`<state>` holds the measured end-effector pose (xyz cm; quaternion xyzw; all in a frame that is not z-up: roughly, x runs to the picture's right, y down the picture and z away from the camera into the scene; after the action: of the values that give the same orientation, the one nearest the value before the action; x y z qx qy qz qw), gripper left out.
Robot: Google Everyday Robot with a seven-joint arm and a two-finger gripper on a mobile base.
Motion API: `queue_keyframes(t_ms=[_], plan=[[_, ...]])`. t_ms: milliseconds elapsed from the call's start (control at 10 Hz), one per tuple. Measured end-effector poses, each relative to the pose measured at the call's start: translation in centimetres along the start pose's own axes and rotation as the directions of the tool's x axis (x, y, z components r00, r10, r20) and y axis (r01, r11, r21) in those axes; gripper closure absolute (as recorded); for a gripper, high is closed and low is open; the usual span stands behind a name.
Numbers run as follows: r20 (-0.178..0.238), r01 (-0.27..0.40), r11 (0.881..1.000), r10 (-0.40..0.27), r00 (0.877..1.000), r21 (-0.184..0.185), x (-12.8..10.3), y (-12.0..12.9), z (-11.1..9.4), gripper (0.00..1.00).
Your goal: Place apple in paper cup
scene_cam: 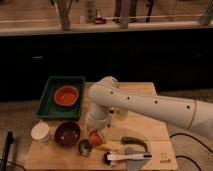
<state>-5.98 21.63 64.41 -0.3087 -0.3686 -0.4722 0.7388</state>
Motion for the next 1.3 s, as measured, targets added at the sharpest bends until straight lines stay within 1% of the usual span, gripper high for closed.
queue_keyframes(t_ms=[200, 300, 600, 700, 900, 1100, 1300], plan=[[0.016, 0.006, 1.0, -0.006, 1.0, 0.0, -0.2, -0.1, 0.1, 0.99], [0.015, 0.019, 1.0, -0.018, 1.0, -0.012, -0.3, -0.2, 0.0, 0.99], [0.005, 0.086, 0.996, -0.086, 0.996, -0.039, 1.5, -3.1, -1.0, 0.99], [0.006, 0.112, 0.992, -0.112, 0.994, -0.054, 2.3, -4.2, -1.2, 0.99], [0.008, 0.148, 0.986, -0.148, 0.989, -0.071, 3.0, -5.5, -1.4, 0.99], [0.006, 0.195, 0.977, -0.195, 0.981, -0.084, 3.1, -7.2, -1.1, 0.99], [0.001, 0.236, 0.967, -0.236, 0.972, -0.092, 3.1, -7.8, -0.6, 0.99]])
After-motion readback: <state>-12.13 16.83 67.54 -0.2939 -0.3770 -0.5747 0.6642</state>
